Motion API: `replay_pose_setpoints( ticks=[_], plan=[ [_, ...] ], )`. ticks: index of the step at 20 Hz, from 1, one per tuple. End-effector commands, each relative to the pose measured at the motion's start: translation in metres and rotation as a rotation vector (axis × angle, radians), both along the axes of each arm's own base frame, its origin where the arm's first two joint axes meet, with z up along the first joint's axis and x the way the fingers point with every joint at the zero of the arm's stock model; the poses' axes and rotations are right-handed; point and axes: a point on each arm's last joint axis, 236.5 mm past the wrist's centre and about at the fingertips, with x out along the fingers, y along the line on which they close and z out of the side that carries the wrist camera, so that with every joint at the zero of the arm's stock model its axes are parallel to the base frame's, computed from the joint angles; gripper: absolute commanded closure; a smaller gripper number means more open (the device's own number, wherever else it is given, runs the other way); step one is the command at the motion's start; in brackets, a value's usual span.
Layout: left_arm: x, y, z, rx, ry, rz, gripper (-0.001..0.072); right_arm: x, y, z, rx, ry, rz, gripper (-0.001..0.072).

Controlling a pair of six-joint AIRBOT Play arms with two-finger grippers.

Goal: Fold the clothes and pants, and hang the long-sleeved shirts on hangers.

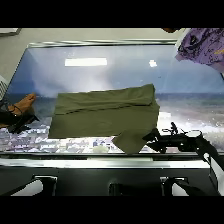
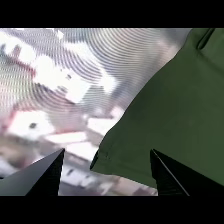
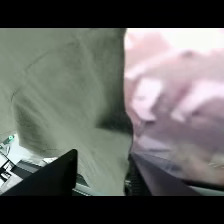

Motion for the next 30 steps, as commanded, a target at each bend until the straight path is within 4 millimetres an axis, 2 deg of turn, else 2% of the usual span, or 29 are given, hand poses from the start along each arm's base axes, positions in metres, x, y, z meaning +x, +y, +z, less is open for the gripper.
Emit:
replay_pose_setpoints(
  ticks=[1, 2, 3, 4, 5, 8, 12, 15, 21, 28, 29, 30],
  plan=[
    [0.007, -0.004, 0.002, -0.022, -0.027, 0.017, 0.0087, -0.004, 0.007, -0.01, -0.014, 0.01, 0.034, 0.0332],
    [0.009, -0.005, 0.003, -0.027, -0.034, 0.021, 0.0087, -0.009, 0.015, -0.013, -0.02, 0.013, 0.071, 0.0347],
    [0.009, -0.006, 0.003, -0.03, -0.035, 0.021, 0.0087, -0.013, 0.023, -0.015, -0.028, 0.013, 0.109, 0.0411],
    [0.007, -0.006, 0.002, -0.031, -0.032, 0.018, 0.0088, -0.016, 0.027, -0.016, -0.036, 0.008, 0.133, 0.0533],
    [0.005, -0.005, 0.0, -0.03, -0.029, 0.007, 0.0087, -0.016, 0.029, -0.016, -0.036, 0.007, 0.138, 0.0686],
    [-0.014, -0.001, -0.016, -0.071, -0.02, 0.036, 0.0088, -0.01, 0.026, -0.01, -0.05, -0.024, 0.144, 0.0683],
    [-0.04, -0.025, -0.042, -0.249, -0.023, 0.05, 0.0088, -0.004, 0.025, 0.003, -0.06, -0.066, 0.139, 0.0683],
    [-0.053, -0.036, -0.057, -0.291, 0.002, 0.071, 0.009, -0.001, 0.025, 0.009, -0.063, -0.09, 0.137, 0.0682],
    [-0.05, -0.049, -0.061, -0.316, 0.002, 0.054, 0.0091, -0.001, 0.025, 0.01, -0.062, -0.094, 0.137, 0.0682],
    [-0.046, -0.064, -0.077, -0.331, 0.04, 0.024, 0.0112, -0.001, 0.025, 0.01, -0.063, -0.095, 0.137, 0.0682],
    [-0.045, -0.063, -0.078, -0.329, 0.042, 0.037, 0.0181, -0.001, 0.025, 0.01, -0.063, -0.094, 0.138, 0.0682],
    [-0.044, -0.062, -0.079, -0.324, 0.037, 0.041, 0.0356, -0.001, 0.025, 0.01, -0.062, -0.093, 0.138, 0.0682]
  ],
)
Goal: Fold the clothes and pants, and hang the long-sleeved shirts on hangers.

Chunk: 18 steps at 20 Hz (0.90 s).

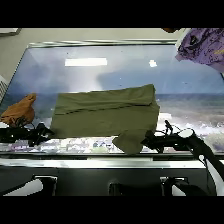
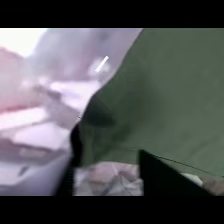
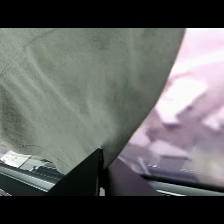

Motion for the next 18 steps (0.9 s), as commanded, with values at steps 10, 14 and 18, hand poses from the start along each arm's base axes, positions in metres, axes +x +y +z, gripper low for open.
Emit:
replay_pose_setpoints(
  ticks=[10, 14, 18],
  plan=[
    [0.013, 0.009, 0.013, 0.07, -0.086, 0.001, 0.0691, -0.017, -0.002, 0.011, -0.024, -0.026, 0.105, 0.0683],
    [0.007, 0.015, 0.059, 0.164, -0.173, -0.004, 0.0691, -0.031, -0.016, 0.039, -0.12, -0.119, 0.175, 0.0684],
    [-0.01, 0.018, 0.092, 0.264, -0.236, -0.051, 0.0691, -0.053, -0.02, 0.084, -0.17, -0.246, 0.196, 0.0684]
  ],
)
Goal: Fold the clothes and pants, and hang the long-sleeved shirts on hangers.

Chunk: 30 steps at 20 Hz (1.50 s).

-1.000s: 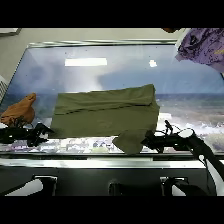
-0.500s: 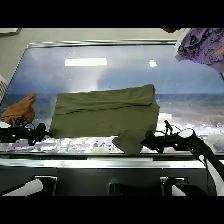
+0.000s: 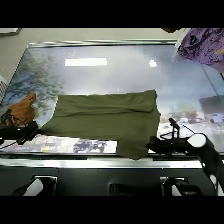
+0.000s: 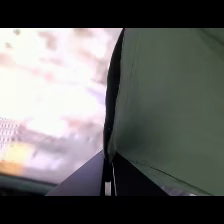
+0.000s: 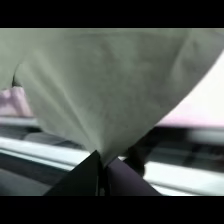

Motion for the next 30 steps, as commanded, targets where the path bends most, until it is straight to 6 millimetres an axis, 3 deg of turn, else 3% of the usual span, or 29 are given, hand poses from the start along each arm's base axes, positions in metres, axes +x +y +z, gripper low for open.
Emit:
replay_pose_setpoints(
  ticks=[1, 4, 7, 12, 19, 24, 30],
  plan=[
    [-0.007, 0.004, 0.028, 0.078, -0.069, -0.01, 0.0691, -0.015, -0.01, 0.033, -0.067, -0.107, 0.002, 0.0684],
    [0.016, -0.003, 0.039, 0.086, -0.144, -0.025, 0.0692, 0.011, -0.031, 0.054, -0.166, -0.21, -0.007, 0.0684],
    [0.045, -0.01, 0.043, 0.111, -0.192, -0.066, 0.0692, 0.054, -0.038, 0.063, -0.201, -0.262, 0.025, 0.0684],
    [0.094, -0.014, 0.024, 0.118, -0.198, -0.072, 0.0692, 0.146, -0.051, 0.051, -0.232, -0.269, 0.036, 0.0683],
    [0.161, -0.012, -0.001, 0.124, -0.171, -0.123, 0.0692, 0.237, -0.061, 0.027, -0.254, -0.263, 0.06, 0.0683],
    [0.202, -0.019, -0.013, 0.12, -0.174, -0.154, 0.0692, 0.268, -0.064, 0.005, -0.255, -0.245, 0.054, 0.0683],
    [0.203, -0.039, -0.052, 0.093, -0.099, -0.194, 0.0691, 0.272, -0.063, -0.032, -0.239, -0.188, 0.038, 0.0681]
  ],
)
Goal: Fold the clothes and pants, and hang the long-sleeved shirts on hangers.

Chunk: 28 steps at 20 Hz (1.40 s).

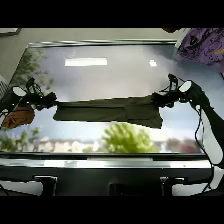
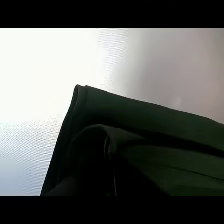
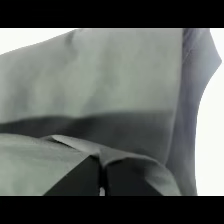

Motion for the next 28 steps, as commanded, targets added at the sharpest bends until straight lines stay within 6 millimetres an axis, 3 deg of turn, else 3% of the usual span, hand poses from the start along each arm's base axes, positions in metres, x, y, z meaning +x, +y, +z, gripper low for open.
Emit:
replay_pose_setpoints(
  ticks=[1, 2, 4, 6, 8, 9, 12, 14, 16, 20, 28],
  plan=[
    [0.001, -0.01, -0.02, -0.009, 0.038, -0.02, 0.0691, 0.008, 0.0, -0.014, 0.007, 0.002, -0.019, 0.0681],
    [0.0, -0.011, -0.022, -0.009, 0.043, -0.023, 0.069, 0.011, -0.001, -0.013, 0.007, -0.007, -0.032, 0.0675],
    [0.001, -0.011, -0.022, -0.009, 0.043, -0.022, 0.0649, 0.013, 0.002, -0.011, 0.027, -0.011, -0.041, 0.0571],
    [0.001, -0.011, -0.022, -0.009, 0.041, -0.022, 0.0448, 0.01, 0.01, -0.008, 0.066, 0.005, -0.043, 0.0549],
    [0.003, -0.011, -0.015, -0.014, 0.037, -0.01, 0.0133, 0.007, 0.012, 0.004, 0.09, 0.022, -0.068, 0.0338],
    [0.005, -0.009, -0.009, -0.018, 0.034, -0.005, 0.0077, 0.008, 0.006, 0.017, 0.096, 0.023, -0.09, 0.0253],
    [0.009, 0.007, 0.024, 0.023, 0.021, -0.004, 0.0079, 0.005, -0.039, 0.053, 0.108, 0.046, -0.128, 0.0106],
    [0.01, 0.023, 0.046, 0.086, -0.004, -0.003, 0.0079, -0.009, -0.078, 0.051, 0.144, 0.091, -0.171, 0.0075],
    [0.011, 0.03, 0.063, 0.126, -0.042, -0.004, 0.0079, -0.018, -0.093, 0.04, 0.215, 0.129, -0.168, 0.0054],
    [0.011, 0.029, 0.07, 0.125, -0.053, -0.002, 0.0094, -0.035, -0.079, 0.005, 0.272, 0.223, -0.041, 0.0052],
    [0.011, 0.029, 0.069, 0.122, -0.05, 0.005, 0.0094, -0.025, -0.052, -0.029, 0.417, 0.244, -0.021, 0.0052]
  ],
)
